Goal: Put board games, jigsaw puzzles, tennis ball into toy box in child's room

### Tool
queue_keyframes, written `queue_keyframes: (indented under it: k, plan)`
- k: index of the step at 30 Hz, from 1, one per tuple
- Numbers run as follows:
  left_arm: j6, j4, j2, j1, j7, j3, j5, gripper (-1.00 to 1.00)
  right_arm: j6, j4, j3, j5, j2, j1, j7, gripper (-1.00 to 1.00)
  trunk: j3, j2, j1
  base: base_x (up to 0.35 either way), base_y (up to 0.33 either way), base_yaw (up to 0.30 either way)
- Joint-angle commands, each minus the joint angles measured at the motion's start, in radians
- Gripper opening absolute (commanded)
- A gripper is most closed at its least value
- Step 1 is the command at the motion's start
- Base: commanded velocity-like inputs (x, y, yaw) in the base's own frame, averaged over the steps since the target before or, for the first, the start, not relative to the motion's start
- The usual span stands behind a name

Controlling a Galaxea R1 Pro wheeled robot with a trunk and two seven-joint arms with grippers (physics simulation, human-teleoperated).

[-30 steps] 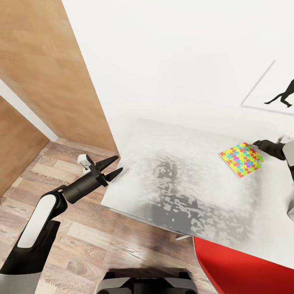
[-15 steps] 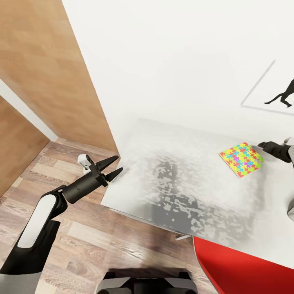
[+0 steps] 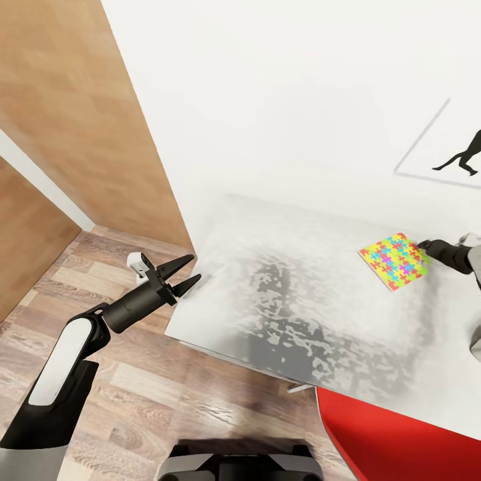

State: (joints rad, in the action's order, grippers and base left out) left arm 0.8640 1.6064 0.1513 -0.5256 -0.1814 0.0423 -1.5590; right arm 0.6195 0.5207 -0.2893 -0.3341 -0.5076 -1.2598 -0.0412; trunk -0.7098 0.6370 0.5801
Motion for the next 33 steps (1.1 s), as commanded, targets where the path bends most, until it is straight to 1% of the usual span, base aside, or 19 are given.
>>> queue_keyframes:
  k: [1,9,19,25,33]
  plan:
    - [0.001,0.0,0.001,-0.001,-0.005,0.001,0.004,1.0,0.004,0.001,-0.002,-0.013,0.0,0.006,0.003,1.0,-0.001,0.001,0.0,0.0,0.0,0.0]
    - [0.002,0.0,0.0,-0.001,-0.005,0.001,0.004,1.0,0.004,0.001,-0.002,-0.029,0.005,0.037,0.033,1.0,-0.001,0.001,0.0,0.0,0.0,0.0]
    - [0.002,0.0,-0.001,-0.001,-0.006,0.001,0.004,1.0,0.003,0.001,-0.002,-0.034,0.009,0.056,0.042,1.0,-0.001,0.001,0.0,0.0,0.0,0.014]
    - [0.002,0.0,-0.001,-0.001,-0.005,0.002,0.004,1.0,0.004,0.002,-0.002,-0.035,0.011,0.06,0.043,1.0,0.001,0.001,0.0,0.0,0.0,0.155]
    - [0.002,0.0,-0.001,-0.001,-0.005,0.002,0.004,1.0,0.005,0.002,-0.002,-0.036,0.011,0.061,0.044,1.0,0.004,0.001,0.0,0.0,0.0,0.236]
